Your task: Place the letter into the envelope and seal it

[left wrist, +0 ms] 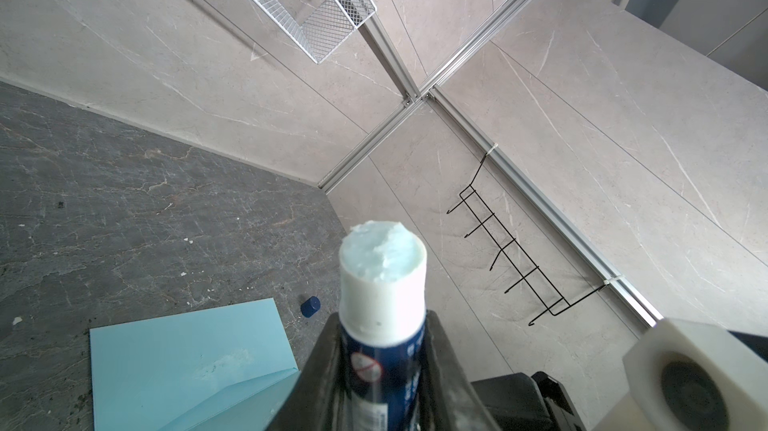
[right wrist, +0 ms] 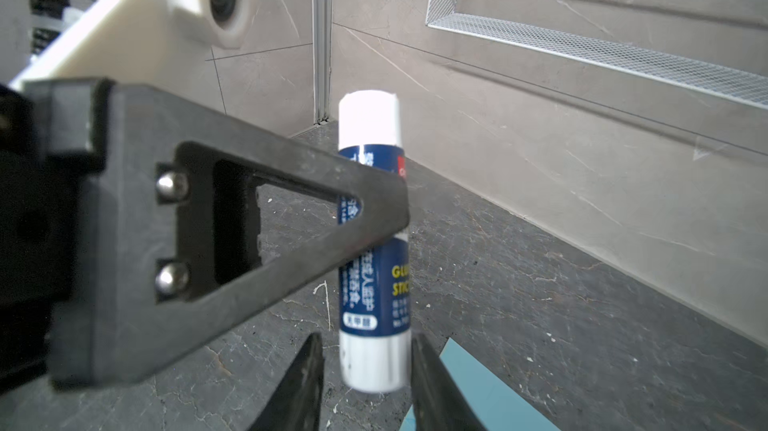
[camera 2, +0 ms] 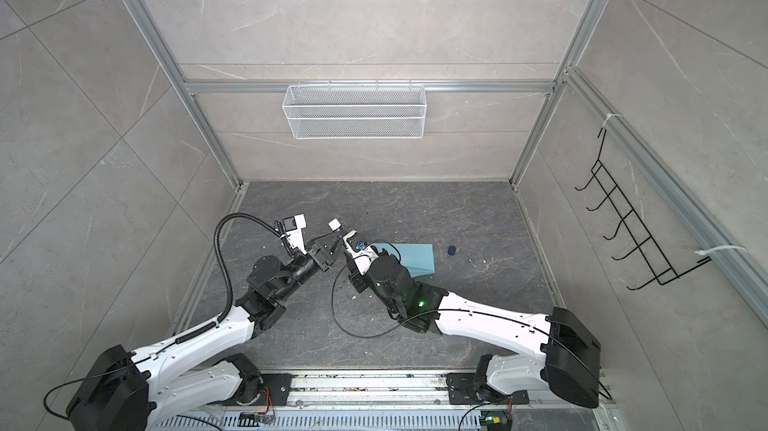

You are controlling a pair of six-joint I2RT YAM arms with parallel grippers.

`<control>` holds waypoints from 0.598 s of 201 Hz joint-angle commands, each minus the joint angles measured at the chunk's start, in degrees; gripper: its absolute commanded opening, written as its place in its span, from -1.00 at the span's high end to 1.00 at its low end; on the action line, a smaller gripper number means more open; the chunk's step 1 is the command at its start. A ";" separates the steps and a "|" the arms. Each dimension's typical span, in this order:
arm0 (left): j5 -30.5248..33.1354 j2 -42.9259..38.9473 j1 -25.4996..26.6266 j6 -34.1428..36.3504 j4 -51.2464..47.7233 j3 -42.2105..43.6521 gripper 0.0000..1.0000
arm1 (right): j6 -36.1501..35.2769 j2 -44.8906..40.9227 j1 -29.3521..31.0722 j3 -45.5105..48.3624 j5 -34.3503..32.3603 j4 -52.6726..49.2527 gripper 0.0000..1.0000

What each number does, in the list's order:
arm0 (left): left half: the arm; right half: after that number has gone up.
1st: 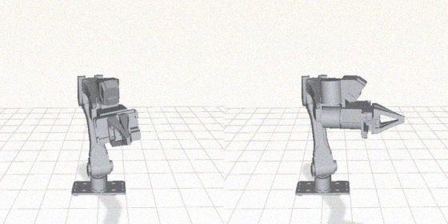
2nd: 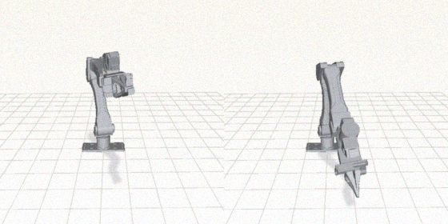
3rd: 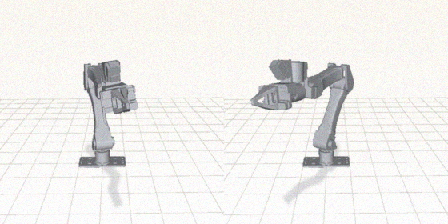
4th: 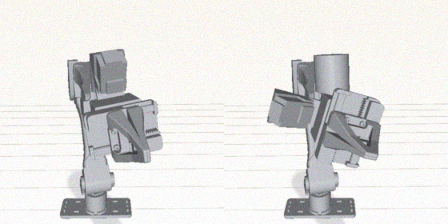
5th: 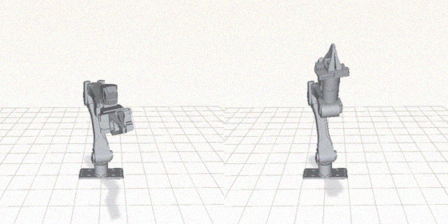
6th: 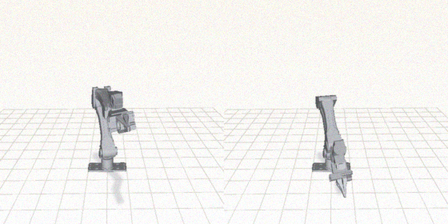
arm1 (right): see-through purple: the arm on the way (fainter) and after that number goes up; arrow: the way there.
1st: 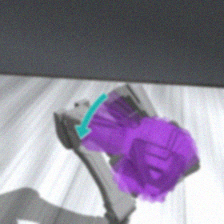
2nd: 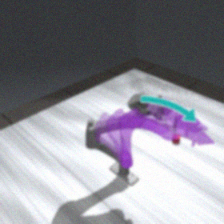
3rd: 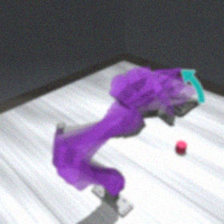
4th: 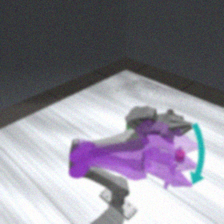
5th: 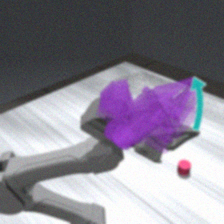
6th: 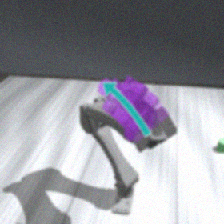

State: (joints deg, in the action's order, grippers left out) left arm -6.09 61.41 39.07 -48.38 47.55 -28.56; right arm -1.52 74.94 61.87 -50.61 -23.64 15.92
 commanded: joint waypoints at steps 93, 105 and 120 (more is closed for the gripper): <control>-3.59 0.28 -0.05 2.49 5.92 -0.18 1.00 | 11.15 -4.56 -10.01 0.73 25.15 1.56 0.80; -5.05 0.63 -0.08 2.93 7.23 -0.18 1.00 | 17.81 -4.41 -15.82 1.22 36.84 3.11 0.78; -6.82 0.82 -0.09 3.60 8.37 -0.43 1.00 | 26.39 -2.24 -22.00 1.01 49.98 7.04 0.76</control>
State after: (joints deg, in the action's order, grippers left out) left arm -7.38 62.19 38.89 -47.72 51.09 -28.56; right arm 9.10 72.31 49.30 -49.87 4.86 16.23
